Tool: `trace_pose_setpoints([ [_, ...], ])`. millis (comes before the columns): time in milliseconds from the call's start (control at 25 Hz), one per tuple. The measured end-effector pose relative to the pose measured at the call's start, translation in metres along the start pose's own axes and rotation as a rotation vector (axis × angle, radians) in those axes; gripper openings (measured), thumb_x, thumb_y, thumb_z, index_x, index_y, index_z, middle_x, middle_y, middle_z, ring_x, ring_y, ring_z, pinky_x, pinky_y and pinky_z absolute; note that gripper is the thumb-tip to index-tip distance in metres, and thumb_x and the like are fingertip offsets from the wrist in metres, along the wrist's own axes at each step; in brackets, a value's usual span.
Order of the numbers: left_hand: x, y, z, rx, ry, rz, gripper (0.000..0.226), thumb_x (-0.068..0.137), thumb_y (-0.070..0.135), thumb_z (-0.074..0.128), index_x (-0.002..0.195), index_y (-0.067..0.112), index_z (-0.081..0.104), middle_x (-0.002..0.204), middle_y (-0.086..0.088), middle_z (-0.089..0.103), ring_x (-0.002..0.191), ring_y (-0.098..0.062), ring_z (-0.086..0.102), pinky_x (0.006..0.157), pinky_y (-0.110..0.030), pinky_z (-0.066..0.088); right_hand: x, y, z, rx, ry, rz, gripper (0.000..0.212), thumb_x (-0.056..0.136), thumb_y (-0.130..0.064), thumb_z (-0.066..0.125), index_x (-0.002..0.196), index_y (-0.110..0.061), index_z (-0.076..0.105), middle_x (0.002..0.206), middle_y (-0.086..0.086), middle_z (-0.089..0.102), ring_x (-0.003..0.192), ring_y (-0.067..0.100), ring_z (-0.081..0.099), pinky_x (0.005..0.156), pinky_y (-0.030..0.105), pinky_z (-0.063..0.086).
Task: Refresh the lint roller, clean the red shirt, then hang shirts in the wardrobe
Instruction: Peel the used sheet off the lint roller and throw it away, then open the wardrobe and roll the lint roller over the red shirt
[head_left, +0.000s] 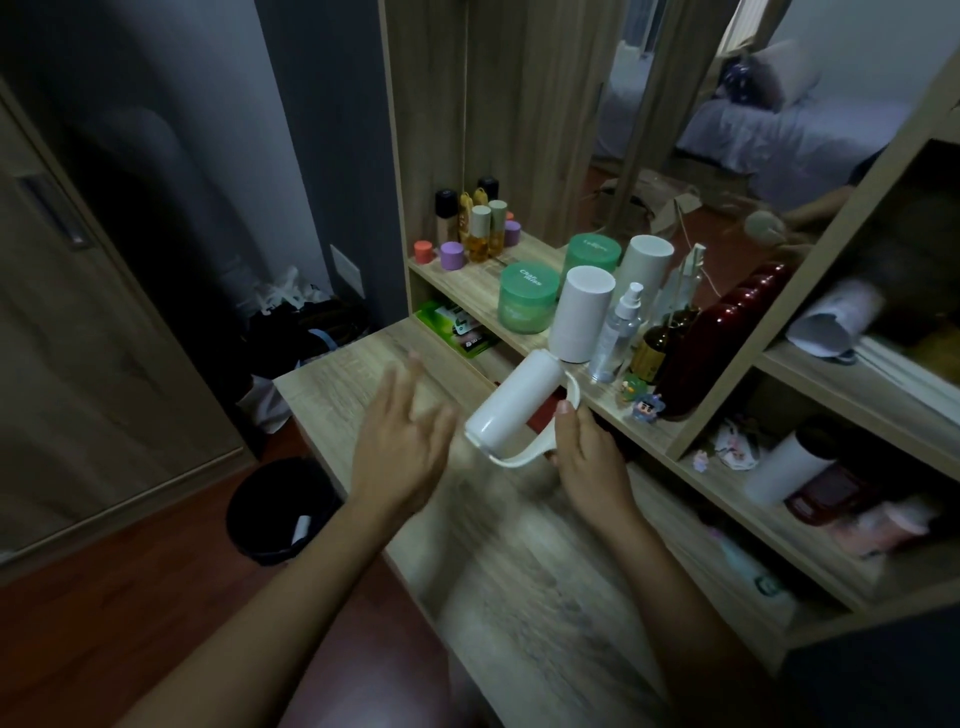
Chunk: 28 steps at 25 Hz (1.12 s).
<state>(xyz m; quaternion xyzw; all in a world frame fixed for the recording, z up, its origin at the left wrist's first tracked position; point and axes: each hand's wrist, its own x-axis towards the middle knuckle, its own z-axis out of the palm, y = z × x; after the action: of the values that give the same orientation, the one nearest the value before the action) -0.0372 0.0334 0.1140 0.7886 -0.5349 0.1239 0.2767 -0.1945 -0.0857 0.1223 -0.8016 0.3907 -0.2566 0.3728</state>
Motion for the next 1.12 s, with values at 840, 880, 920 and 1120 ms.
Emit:
trace_pose_setpoints([
  [840, -0.047, -0.262, -0.163, -0.381, 0.085, -0.412, 0.054, 0.080, 0.031, 0.070, 0.130, 0.019, 0.054, 0.123, 0.005, 0.062, 0.106, -0.008, 0.061, 0.091, -0.027, 0.050, 0.015, -0.186, 0.267, 0.308, -0.493, -0.224, 0.021, 0.092, -0.038, 0.050, 0.112, -0.034, 0.045, 0.103, -0.007, 0.065, 0.097, 0.004, 0.062, 0.084, 0.032, 0.053],
  [880, -0.049, -0.286, -0.179, -0.361, 0.081, -0.419, 0.055, 0.080, 0.032, 0.070, 0.131, 0.019, 0.054, 0.122, 0.003, 0.063, 0.105, -0.009, 0.062, 0.092, -0.029, 0.051, 0.014, -0.205, 0.290, 0.297, -0.471, -0.251, 0.025, 0.091, -0.043, 0.048, 0.113, -0.033, 0.045, 0.106, -0.003, 0.065, 0.098, 0.009, 0.063, 0.085, 0.037, 0.053],
  [920, -0.051, -0.309, -0.194, -0.348, 0.080, -0.434, 0.056, 0.080, 0.034, 0.070, 0.132, 0.020, 0.053, 0.121, 0.003, 0.064, 0.103, -0.009, 0.063, 0.091, -0.031, 0.051, 0.013, -0.223, 0.312, 0.296, -0.458, -0.280, 0.031, 0.090, -0.047, 0.046, 0.117, -0.032, 0.045, 0.108, -0.004, 0.065, 0.099, 0.008, 0.062, 0.086, 0.035, 0.052],
  [1120, -0.052, -0.402, -0.250, -0.315, 0.101, -0.541, 0.067, 0.082, 0.039, 0.066, 0.142, 0.025, 0.038, 0.121, 0.011, 0.057, 0.110, -0.006, 0.058, 0.093, -0.021, 0.044, 0.023, -0.296, 0.380, 0.293, -0.433, -0.316, 0.011, 0.096, -0.026, 0.044, 0.106, -0.021, 0.045, 0.085, -0.011, 0.057, 0.074, -0.013, 0.053, 0.061, 0.000, 0.038],
])
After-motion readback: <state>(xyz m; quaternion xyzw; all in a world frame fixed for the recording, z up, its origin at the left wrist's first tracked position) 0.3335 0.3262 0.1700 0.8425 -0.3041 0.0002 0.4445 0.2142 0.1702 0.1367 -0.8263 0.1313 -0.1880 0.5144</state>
